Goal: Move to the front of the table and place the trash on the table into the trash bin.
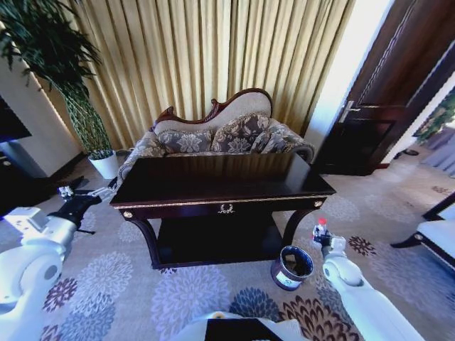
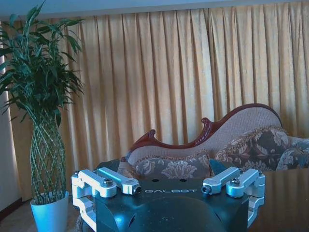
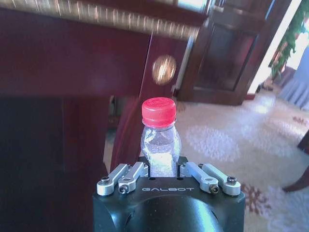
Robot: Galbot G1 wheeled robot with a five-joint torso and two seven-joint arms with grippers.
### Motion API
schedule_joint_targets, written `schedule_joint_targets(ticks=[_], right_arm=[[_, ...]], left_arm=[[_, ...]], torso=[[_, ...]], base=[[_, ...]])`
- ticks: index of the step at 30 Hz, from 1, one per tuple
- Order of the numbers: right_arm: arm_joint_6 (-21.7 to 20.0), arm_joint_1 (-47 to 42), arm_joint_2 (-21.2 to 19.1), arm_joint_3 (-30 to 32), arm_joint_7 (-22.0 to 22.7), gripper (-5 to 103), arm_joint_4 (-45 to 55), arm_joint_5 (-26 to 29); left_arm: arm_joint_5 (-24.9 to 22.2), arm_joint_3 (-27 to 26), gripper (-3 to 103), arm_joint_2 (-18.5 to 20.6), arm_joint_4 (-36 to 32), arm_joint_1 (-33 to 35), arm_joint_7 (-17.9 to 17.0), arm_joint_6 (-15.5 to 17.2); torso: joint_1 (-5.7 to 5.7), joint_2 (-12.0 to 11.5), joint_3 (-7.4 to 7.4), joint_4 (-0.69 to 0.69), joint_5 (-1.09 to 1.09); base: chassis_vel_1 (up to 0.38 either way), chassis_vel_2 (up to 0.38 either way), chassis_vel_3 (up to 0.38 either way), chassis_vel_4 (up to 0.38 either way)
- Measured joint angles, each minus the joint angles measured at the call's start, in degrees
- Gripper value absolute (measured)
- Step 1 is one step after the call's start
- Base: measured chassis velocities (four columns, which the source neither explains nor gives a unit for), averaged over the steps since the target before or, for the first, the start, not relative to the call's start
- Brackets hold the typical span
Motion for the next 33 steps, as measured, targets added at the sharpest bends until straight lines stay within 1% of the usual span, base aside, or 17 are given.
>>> schedule_joint_targets(ticks=[4, 5, 8, 9, 13, 14, 16, 17, 18, 20, 21, 22, 23, 27, 29, 33], right_arm=[[0.9, 4.9, 2.4, -4.2, -0.3, 24, -8.0, -0.9], [0.9, 4.9, 2.4, -4.2, -0.3, 24, -8.0, -0.9], [3.3, 8.8, 4.7, -6.0, -0.8, 24, -13.8, -2.3], [3.3, 8.8, 4.7, -6.0, -0.8, 24, -13.8, -2.3], [6.0, 14.1, 7.0, -7.2, -0.9, 24, -20.6, -4.6], [6.0, 14.1, 7.0, -7.2, -0.9, 24, -20.6, -4.6], [6.2, 15.4, 7.5, -7.3, -0.9, 24, -22.6, -6.3], [6.2, 15.5, 7.5, -7.3, -1.0, 21, -23.0, -6.7], [6.2, 15.5, 7.5, -7.3, -1.0, 21, -23.0, -6.7], [6.1, 15.5, 7.4, -7.4, -1.1, 30, -23.1, -7.2], [6.1, 15.4, 7.4, -7.4, -1.1, 30, -23.0, -7.3], [6.1, 15.2, 7.3, -7.3, -1.1, 35, -23.0, -7.3], [6.1, 15.2, 7.3, -7.3, -1.1, 35, -23.0, -7.3], [6.0, 14.6, 7.2, -6.8, -1.1, 57, -22.4, -7.1], [6.0, 14.4, 7.1, -6.7, -1.1, 57, -22.3, -7.0], [5.9, 13.3, 6.8, -6.1, -1.1, 79, -21.4, -7.0]], left_arm=[[1.1, 0.6, 100, -0.6, -0.1, 0.8, 0.0, -0.7], [1.1, 0.6, 100, -0.6, -0.1, 0.8, 0.0, -0.7], [1.3, 0.7, 100, -0.8, -0.6, 1.0, 0.0, -0.7], [1.3, 0.7, 100, -0.8, -0.6, 1.0, 0.0, -0.7], [1.4, 0.1, 100, -0.8, -0.9, 0.9, 0.0, -0.8], [1.4, 0.1, 100, -0.8, -0.9, 0.9, 0.0, -0.8], [1.4, 0.0, 100, -0.7, -0.9, 0.9, 0.0, -0.8], [1.4, 0.0, 100, -0.7, -1.0, 0.9, 0.0, -0.8], [1.4, 0.0, 100, -0.7, -1.0, 0.9, 0.0, -0.8], [1.4, 0.0, 100, -0.6, -1.0, 0.8, 0.0, -0.8], [1.4, 0.0, 100, -0.6, -1.0, 0.7, 0.0, -0.8], [1.4, 0.1, 100, -0.5, -0.9, 0.5, 0.0, -0.9], [1.4, 0.1, 100, -0.5, -0.9, 0.5, 0.0, -0.9], [1.6, 1.0, 100, -0.4, -0.1, -0.5, -0.2, -1.2], [1.7, 1.3, 100, -0.2, 0.0, -0.7, -0.3, -1.2], [1.7, 1.8, 100, 0.1, 0.1, -1.2, -0.4, -1.2]], torso=[[0.00, 0.0, 0.00, 0.01, 0.01], [0.00, 0.0, 0.00, 0.01, 0.01], [-0.01, 0.0, 0.00, -0.01, 0.00], [-0.01, 0.0, 0.00, -0.01, 0.00], [0.00, 0.0, 0.00, 0.03, 0.01], [0.00, 0.0, 0.00, 0.03, 0.01], [0.00, 0.0, 0.00, 0.01, -0.01], [0.00, 0.0, 0.00, 0.00, -0.01], [0.00, 0.0, 0.00, 0.00, -0.01], [0.00, 0.0, 0.00, -0.01, 0.00], [0.00, 0.0, 0.00, -0.01, 0.00], [0.00, 0.0, 0.00, 0.00, 0.00], [0.00, 0.0, 0.00, 0.00, 0.00], [0.00, 0.0, 0.00, 0.00, -0.01], [0.00, 0.0, 0.00, 0.00, 0.00], [0.00, 0.0, -0.01, 0.00, 0.00]], base=[[0.000, 0.000, 0.000, 0.000], [0.000, 0.000, 0.000, 0.000], [0.000, 0.000, 0.000, 0.000], [0.000, 0.000, 0.000, 0.000], [0.000, 0.000, 0.000, 0.000], [0.000, 0.000, 0.000, 0.000], [0.000, 0.000, 0.000, 0.000], [0.000, 0.000, 0.000, 0.000], [0.000, 0.000, 0.000, 0.000], [0.000, 0.000, 0.000, 0.000], [0.000, 0.000, 0.000, 0.000], [0.000, 0.000, 0.000, 0.000], [0.000, 0.000, 0.000, 0.000], [0.000, 0.000, 0.000, 0.000], [0.000, 0.000, 0.000, 0.000], [0.000, 0.000, 0.000, 0.000]])
